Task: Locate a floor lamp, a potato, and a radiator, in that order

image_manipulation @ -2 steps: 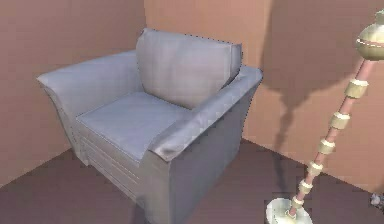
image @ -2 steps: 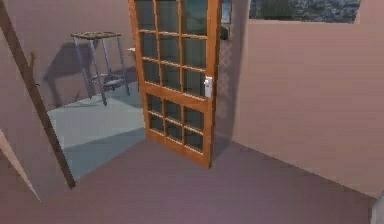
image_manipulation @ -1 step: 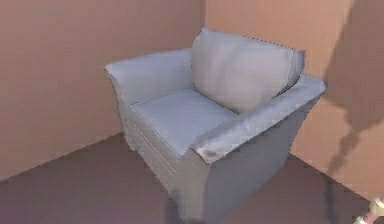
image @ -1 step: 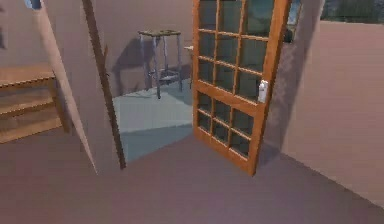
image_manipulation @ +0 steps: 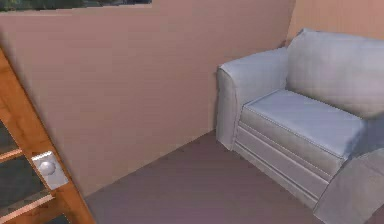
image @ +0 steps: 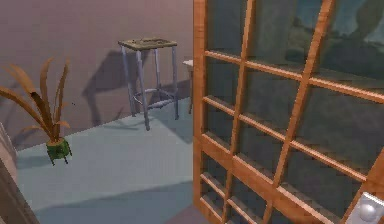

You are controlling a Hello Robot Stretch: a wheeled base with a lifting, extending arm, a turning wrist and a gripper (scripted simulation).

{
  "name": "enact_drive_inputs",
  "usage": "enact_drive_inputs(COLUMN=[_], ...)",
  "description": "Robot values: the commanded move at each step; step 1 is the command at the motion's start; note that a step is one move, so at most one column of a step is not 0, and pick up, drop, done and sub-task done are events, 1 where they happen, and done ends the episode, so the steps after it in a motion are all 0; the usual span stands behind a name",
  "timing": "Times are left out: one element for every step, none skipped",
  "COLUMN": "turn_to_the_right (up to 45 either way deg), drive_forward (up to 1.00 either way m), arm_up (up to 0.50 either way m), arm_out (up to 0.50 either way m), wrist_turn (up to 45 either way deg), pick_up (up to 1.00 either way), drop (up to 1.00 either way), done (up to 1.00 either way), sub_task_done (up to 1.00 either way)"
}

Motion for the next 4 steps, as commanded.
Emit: enact_drive_inputs(turn_to_the_right=[-9.0,0.0,-27.0,0.0], drive_forward=[0.00,0.25,0.00,0.75], arm_up=[0.00,0.00,0.00,0.00], arm_out=[0.00,0.00,0.00,0.00], wrist_turn=[0.0,0.0,0.0,0.0], pick_up=[0.00,0.00,0.00,0.00], drop=[0.00,0.00,0.00,0.00], done=[0.00,0.00,0.00,0.00], sub_task_done=[0.00,0.00,0.00,0.00])
